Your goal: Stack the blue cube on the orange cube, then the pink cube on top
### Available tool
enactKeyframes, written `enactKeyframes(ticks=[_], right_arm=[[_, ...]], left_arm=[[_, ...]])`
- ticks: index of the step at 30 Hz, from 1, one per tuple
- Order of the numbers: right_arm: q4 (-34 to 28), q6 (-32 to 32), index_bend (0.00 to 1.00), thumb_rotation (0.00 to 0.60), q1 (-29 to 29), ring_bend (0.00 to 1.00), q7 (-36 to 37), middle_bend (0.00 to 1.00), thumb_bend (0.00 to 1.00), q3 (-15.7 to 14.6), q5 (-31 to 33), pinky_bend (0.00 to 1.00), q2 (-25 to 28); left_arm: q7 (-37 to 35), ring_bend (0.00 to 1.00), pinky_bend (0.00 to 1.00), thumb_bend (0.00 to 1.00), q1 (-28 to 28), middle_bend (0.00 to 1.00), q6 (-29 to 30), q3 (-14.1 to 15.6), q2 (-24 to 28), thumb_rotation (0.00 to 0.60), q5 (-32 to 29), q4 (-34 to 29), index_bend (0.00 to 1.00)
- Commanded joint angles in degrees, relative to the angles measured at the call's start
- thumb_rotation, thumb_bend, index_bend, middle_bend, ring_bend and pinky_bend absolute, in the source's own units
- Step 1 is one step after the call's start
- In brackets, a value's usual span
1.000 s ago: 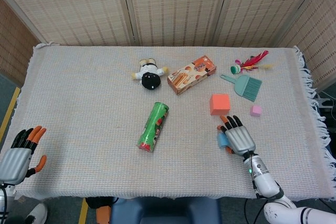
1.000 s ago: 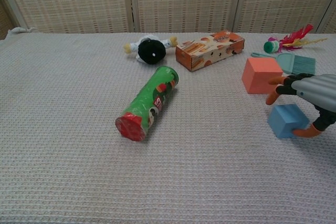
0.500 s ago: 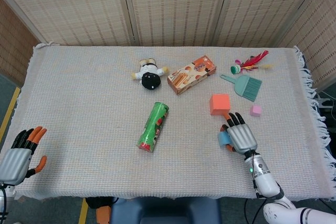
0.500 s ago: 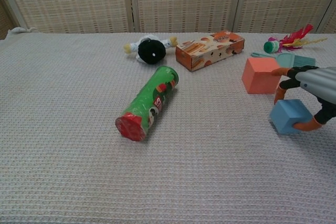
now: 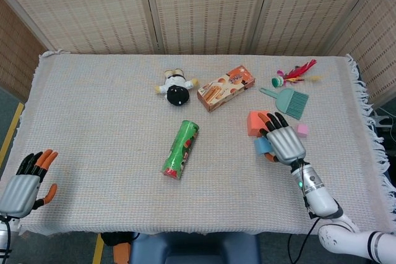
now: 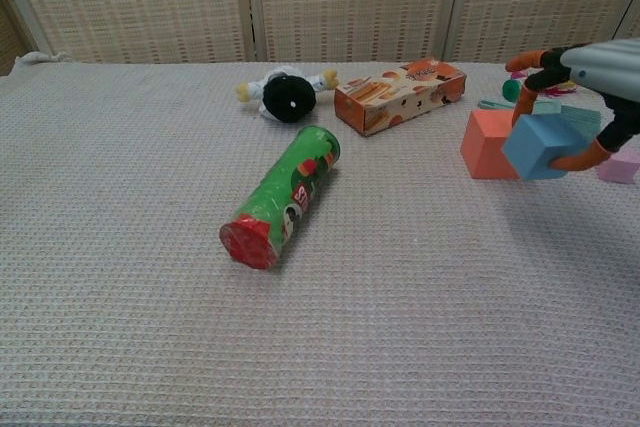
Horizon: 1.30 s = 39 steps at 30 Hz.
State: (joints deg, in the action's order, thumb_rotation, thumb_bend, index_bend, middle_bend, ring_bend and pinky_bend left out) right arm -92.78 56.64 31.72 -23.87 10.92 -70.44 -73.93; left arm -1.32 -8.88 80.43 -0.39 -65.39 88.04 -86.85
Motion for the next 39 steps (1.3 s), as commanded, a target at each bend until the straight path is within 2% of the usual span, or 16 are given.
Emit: enactKeyframes(ticks=[1,9,21,30,39], right_arm=[[1.0,-3.5,0.55,0.6,4.2,0.0,-2.2,0.0,0.14,2.4,1.3,0.0,2.5],[8.5,-5.8,0.56,0.6,9.0,0.0,-5.6,0.0,0.14,3.3,6.0,0.0,-1.8],[17.5,-5.3,0.56,0.6,11.7,0.0,-7.3,0.0,0.14,3.9,14.6,0.0,-8.2],[19.6,-5.2,0.57,0.6,13.2,0.0,-8.0,0.0,0.14,3.8,18.2,0.0,-10.6],[18.8,-4.5,0.56,0.6,13.6,0.0,-9.0,0.0,0.14,3.4,20.8,0.0,-10.5]], left_arm=[[0.3,0.0,0.03,0.44,-0.1,0.0,-0.2,0.0,-0.2,0.6,-0.1,0.0,0.0],[0.6,0.0,0.03,0.44,-0.3,0.0,-0.7,0.0,-0.4,0.6,-0.3,0.0,0.0],[0.1,0.0,0.04,0.45,-0.5,0.0,-1.3,0.0,-0.2,0.6,-1.1,0.2,0.0],[-0.1,0.0,0.04,0.44,-0.8,0.0,-2.0,-0.1,-0.2,0.6,-1.5,0.4,0.0],[-0.3,0.0,0.04,0.44,-0.9,0.0,-2.1,-0.1,-0.1,0.6,-1.5,0.3,0.0]])
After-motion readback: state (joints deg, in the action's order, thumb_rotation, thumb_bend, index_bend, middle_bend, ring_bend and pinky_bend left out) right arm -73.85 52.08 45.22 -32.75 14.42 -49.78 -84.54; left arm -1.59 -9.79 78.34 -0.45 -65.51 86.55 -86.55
